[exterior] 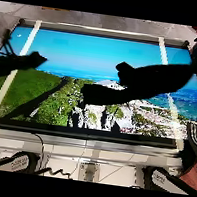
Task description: Fold the clothes and pants, and hang the long-sleeved shirts on hangers.
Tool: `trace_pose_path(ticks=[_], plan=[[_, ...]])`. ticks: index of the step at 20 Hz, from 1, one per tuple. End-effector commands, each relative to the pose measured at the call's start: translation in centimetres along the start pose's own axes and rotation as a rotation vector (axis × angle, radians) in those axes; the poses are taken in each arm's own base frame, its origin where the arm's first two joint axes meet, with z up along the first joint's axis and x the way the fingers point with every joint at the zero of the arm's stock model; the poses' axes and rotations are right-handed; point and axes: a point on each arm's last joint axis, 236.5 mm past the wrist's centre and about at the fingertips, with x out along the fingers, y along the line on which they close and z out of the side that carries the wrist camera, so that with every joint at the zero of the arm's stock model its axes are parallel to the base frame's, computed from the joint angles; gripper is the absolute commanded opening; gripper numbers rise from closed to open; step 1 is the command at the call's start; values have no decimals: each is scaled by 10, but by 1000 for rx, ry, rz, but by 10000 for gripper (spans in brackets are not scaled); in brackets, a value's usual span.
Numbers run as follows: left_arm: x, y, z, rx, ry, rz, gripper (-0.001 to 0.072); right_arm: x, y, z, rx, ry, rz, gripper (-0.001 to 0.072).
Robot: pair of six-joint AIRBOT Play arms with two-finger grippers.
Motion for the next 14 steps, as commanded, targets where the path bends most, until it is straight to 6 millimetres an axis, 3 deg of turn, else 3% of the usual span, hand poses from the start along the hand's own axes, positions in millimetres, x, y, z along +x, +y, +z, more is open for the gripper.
trace_pose_path(ticks=[1,3,4,6,8,9,10,11,12,14], plan=[[-21,21,48,4,-144,65,11,-11,-76,-28,257,97,-72,21],[-12,11,29,15,-73,35,11,-12,-75,-28,272,95,-42,22],[-2,4,2,40,36,11,11,-12,-73,-27,267,92,-38,22],[14,-3,-75,115,334,-16,12,-10,-64,-26,244,91,-23,22],[32,-26,-147,136,585,-99,13,-9,-55,-25,221,95,-9,22],[46,-45,-174,134,656,-151,67,-9,-53,-25,216,96,-6,22],[62,-64,-198,130,697,-195,287,-9,-52,-25,216,96,-3,22],[79,-85,-222,124,724,-234,630,-9,-51,-26,217,99,-2,22],[95,-100,-243,136,739,-253,705,-9,-52,-28,215,106,-5,22],[129,-109,-275,179,719,-224,692,-10,-52,-31,214,121,-5,22]])
